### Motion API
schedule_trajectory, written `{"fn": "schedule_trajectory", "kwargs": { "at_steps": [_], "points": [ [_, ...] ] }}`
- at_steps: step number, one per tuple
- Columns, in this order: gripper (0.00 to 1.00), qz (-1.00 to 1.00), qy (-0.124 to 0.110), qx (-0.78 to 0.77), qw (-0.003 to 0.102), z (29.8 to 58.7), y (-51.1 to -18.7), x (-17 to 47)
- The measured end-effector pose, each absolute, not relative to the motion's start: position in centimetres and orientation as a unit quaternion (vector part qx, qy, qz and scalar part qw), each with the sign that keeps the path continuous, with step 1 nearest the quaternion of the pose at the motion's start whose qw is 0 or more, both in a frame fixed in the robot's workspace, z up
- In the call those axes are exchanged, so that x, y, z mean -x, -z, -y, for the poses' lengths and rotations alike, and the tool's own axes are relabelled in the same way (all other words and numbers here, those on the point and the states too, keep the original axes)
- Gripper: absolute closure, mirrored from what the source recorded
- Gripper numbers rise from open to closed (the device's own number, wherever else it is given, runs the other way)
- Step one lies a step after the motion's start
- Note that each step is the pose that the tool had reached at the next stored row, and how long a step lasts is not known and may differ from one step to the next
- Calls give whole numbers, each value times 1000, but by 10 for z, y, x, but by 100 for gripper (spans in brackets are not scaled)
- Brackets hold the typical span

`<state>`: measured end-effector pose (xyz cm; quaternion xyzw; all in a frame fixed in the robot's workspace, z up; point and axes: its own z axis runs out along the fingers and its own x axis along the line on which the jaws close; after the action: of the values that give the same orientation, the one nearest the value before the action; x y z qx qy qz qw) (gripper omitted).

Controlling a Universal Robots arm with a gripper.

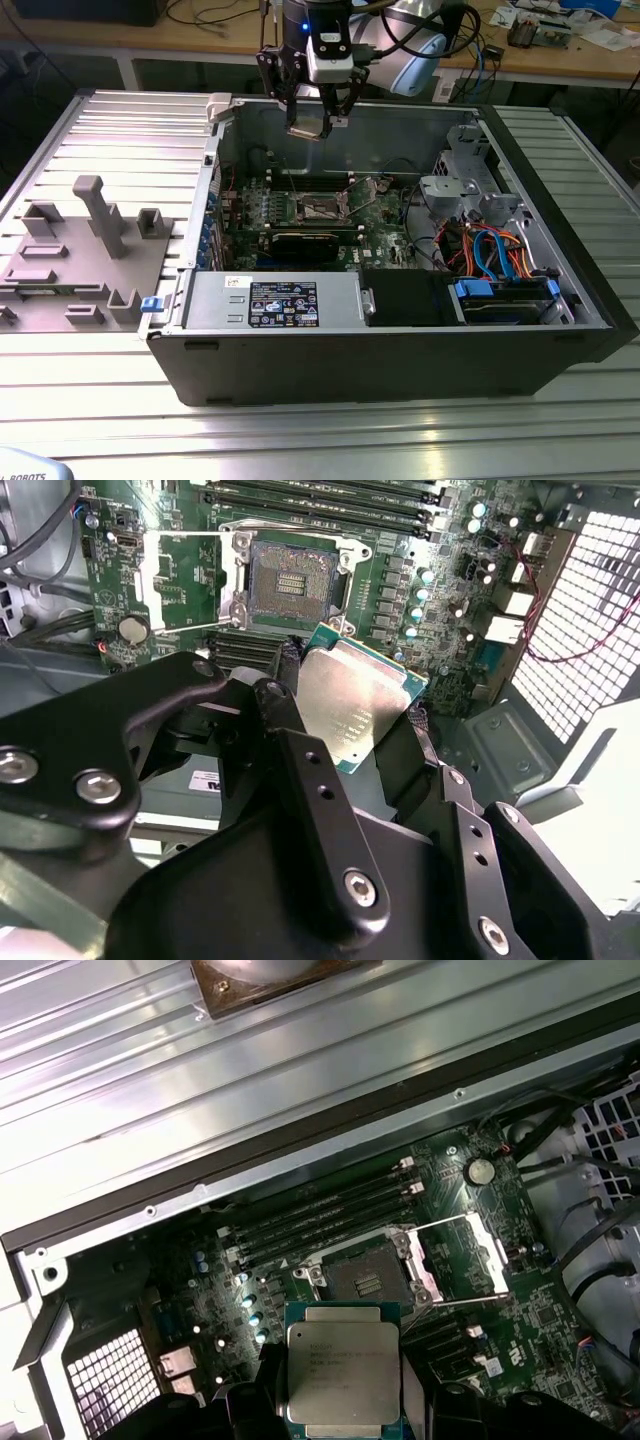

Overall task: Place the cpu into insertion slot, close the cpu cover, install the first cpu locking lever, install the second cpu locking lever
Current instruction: 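Place the cpu into insertion slot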

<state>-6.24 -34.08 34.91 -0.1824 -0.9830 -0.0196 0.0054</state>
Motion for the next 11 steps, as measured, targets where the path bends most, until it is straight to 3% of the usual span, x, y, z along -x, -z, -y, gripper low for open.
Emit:
{"fn": "schedule_trajectory", "kwargs": {
  "at_steps": [11],
  "points": [
    [45, 980, 20, 198, 5, 341, -349, 62]
  ]
}}
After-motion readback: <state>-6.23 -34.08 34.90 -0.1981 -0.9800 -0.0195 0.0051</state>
